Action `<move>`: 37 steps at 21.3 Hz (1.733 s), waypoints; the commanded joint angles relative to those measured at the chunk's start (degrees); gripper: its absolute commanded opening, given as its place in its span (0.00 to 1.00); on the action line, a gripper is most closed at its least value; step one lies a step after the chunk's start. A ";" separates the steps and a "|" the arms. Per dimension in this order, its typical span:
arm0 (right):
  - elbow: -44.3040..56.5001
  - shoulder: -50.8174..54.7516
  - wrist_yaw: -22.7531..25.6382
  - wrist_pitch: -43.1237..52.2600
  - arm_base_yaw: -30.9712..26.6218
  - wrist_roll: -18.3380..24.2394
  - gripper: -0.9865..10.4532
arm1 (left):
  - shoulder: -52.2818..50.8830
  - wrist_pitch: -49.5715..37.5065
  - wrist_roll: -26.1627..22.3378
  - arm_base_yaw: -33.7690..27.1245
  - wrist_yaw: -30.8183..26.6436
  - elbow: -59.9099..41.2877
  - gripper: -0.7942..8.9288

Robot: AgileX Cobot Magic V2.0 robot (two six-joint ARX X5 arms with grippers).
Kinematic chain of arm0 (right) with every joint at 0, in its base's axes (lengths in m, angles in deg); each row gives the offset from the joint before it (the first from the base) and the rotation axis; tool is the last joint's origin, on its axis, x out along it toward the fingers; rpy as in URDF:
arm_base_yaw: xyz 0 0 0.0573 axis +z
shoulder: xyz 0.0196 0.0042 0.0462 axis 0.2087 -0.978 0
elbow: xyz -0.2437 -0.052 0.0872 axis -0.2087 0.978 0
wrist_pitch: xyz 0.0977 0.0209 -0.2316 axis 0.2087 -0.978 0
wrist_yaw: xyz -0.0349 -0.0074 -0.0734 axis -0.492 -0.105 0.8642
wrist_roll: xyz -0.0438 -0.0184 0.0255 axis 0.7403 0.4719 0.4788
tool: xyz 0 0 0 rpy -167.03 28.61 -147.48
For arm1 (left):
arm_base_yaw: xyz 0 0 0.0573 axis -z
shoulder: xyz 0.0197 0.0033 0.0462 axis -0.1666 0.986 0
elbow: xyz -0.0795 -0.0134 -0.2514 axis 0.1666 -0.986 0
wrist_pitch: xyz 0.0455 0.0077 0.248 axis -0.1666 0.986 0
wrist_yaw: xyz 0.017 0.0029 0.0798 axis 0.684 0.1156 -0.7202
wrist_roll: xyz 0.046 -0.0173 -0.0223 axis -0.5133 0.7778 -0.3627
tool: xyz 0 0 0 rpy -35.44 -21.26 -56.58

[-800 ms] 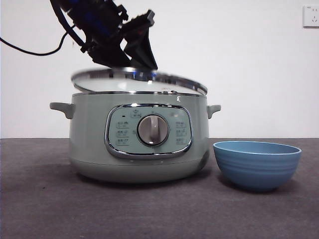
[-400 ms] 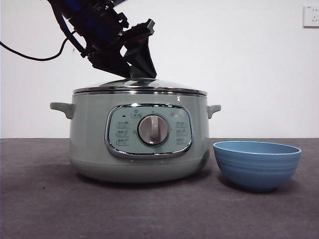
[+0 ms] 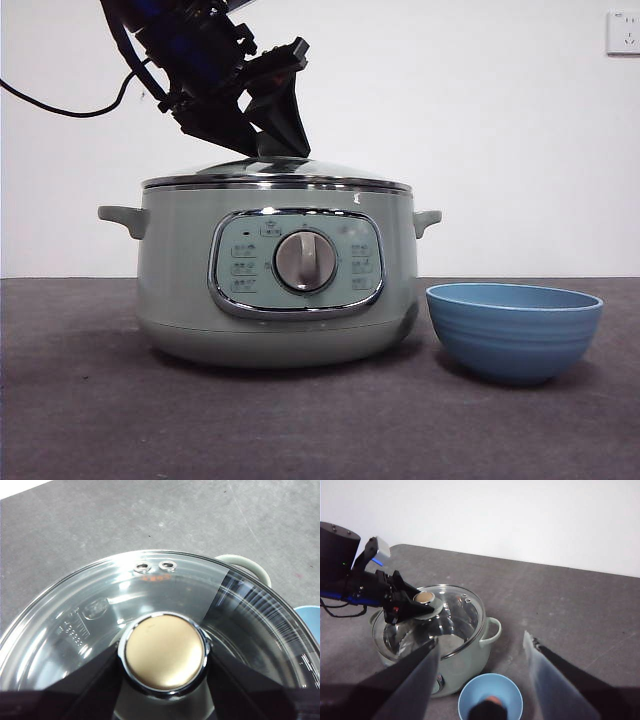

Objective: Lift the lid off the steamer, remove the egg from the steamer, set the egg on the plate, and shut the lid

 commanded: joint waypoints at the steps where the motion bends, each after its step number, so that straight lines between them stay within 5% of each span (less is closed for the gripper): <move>1: -0.07 0.09 -0.07 -0.55 0.09 -0.55 0.34 | 0.26 1.18 0.33 -0.66 -1.68 -0.42 0.62; 13: -0.07 -0.24 -1.49 -5.49 0.09 -0.98 0.34 | -6.43 7.06 0.39 -0.63 -1.18 2.82 0.64; 27: -0.07 -3.41 -15.21 -12.46 0.11 -0.96 0.34 | -24.87 42.27 2.29 -0.59 16.41 11.58 0.62; 34: -0.07 -5.53 -15.12 -19.15 0.11 -0.76 0.33 | -32.11 53.31 2.21 -0.59 18.16 11.76 0.39; 37: -0.07 -5.62 -15.12 -21.24 0.11 -0.76 0.25 | -33.70 56.78 1.81 -0.59 18.14 11.76 0.21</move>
